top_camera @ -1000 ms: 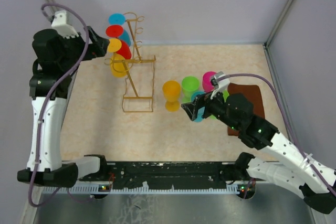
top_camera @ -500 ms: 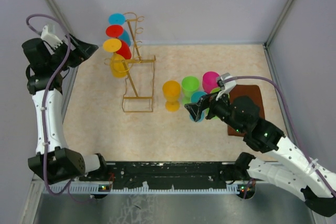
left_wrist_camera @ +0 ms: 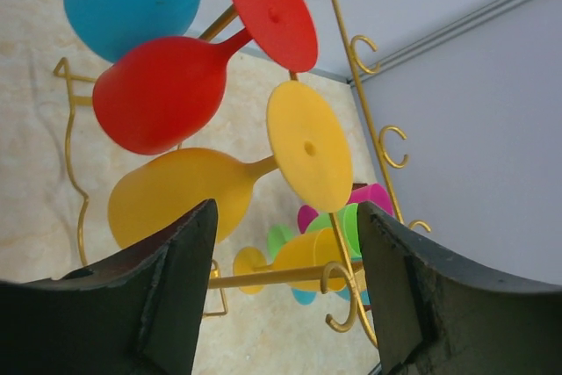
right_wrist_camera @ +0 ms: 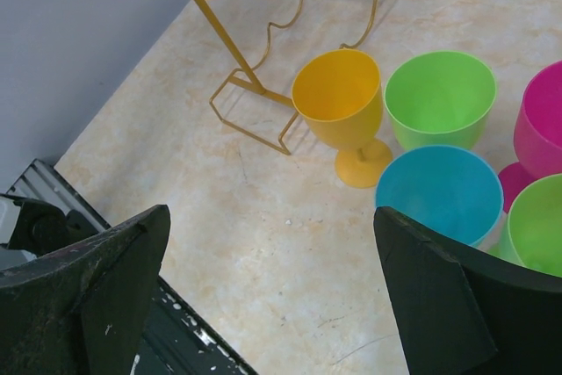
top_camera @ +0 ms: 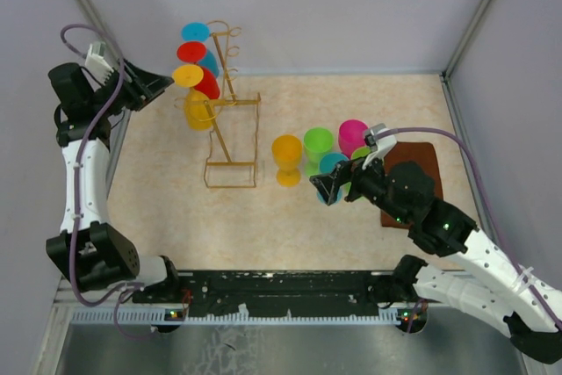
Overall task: Take the wine glass off the wine glass rack
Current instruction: Pick up the wine glass from the wine rack.
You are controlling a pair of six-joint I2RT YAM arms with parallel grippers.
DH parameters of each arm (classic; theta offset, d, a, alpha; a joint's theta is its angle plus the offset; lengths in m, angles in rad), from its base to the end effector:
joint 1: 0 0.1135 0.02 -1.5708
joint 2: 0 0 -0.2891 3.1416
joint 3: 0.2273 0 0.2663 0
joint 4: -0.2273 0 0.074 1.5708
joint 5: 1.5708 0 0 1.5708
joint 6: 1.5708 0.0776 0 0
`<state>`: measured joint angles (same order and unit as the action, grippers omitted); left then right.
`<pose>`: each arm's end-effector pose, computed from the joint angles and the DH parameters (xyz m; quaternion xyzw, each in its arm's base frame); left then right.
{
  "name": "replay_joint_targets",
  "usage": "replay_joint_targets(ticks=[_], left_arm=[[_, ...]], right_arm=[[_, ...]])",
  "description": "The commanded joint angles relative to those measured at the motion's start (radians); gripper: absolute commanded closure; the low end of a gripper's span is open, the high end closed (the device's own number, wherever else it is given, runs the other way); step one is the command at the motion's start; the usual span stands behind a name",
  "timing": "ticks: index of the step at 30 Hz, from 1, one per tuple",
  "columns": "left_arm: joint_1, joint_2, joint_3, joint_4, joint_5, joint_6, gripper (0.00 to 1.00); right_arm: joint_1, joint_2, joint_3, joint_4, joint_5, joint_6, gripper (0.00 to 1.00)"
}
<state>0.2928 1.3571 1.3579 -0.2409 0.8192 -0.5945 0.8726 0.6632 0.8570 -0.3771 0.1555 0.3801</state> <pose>0.3433 0.0443 0.4260 -0.0877 0.7573 -0.3948 0.5128 0.1271 0.1327 0.3729 -0.1387 0.7555 0.3253 0.5515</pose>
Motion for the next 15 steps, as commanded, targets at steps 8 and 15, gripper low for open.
replay_joint_targets(ticks=[8, 15], left_arm=[[0.005, 0.058, 0.025, 0.102, 0.089, -0.067, 0.44], [0.003, 0.074, 0.047, 0.1, 0.099, -0.071, 0.5]], right_arm=[[-0.004, -0.014, 0.026, 0.007, 0.001, 0.049, 0.01], [-0.003, -0.014, 0.025, 0.012, 0.0, 0.07, 0.01]])
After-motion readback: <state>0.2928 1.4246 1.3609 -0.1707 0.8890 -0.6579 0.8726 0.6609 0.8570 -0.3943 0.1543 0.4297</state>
